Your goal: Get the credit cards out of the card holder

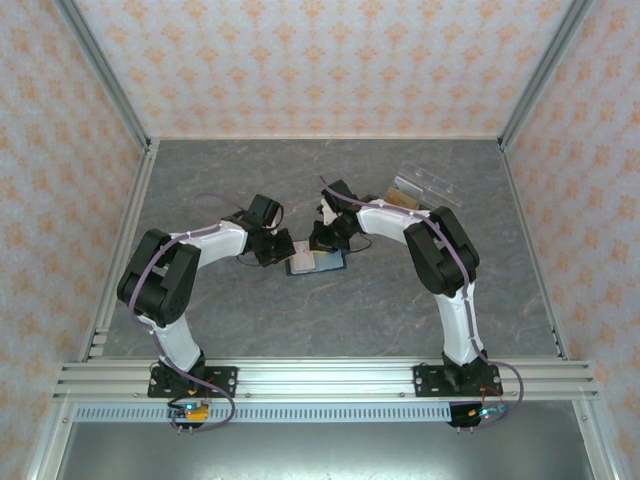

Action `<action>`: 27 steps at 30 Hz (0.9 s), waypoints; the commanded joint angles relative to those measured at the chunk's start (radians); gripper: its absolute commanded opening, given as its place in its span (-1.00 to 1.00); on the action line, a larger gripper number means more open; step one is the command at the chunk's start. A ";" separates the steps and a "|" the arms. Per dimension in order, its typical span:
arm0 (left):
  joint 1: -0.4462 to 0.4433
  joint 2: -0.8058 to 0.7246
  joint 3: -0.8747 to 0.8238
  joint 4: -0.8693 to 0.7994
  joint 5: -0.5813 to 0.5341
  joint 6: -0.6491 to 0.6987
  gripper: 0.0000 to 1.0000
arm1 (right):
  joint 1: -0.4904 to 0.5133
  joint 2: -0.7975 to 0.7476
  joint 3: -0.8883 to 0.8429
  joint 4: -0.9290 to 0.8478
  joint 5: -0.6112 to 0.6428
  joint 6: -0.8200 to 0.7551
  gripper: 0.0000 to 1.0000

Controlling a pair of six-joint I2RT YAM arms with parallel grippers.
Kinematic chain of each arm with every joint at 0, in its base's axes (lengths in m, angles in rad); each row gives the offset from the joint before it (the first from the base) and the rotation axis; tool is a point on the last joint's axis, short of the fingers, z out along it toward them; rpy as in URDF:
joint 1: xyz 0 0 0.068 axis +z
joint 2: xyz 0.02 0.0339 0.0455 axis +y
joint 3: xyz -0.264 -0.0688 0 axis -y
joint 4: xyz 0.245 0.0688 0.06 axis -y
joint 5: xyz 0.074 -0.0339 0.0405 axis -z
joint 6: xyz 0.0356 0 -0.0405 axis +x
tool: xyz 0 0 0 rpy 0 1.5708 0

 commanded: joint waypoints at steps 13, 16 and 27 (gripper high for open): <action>0.002 0.083 0.039 -0.076 0.032 0.094 -1.00 | -0.005 0.019 0.014 -0.024 -0.102 -0.051 -0.63; 0.002 0.092 0.036 -0.081 0.024 0.096 -1.00 | -0.007 0.017 0.013 -0.021 -0.102 -0.049 -0.63; 0.002 0.101 0.009 0.020 0.151 0.112 -1.00 | -0.011 0.017 0.005 0.068 -0.212 0.016 -0.68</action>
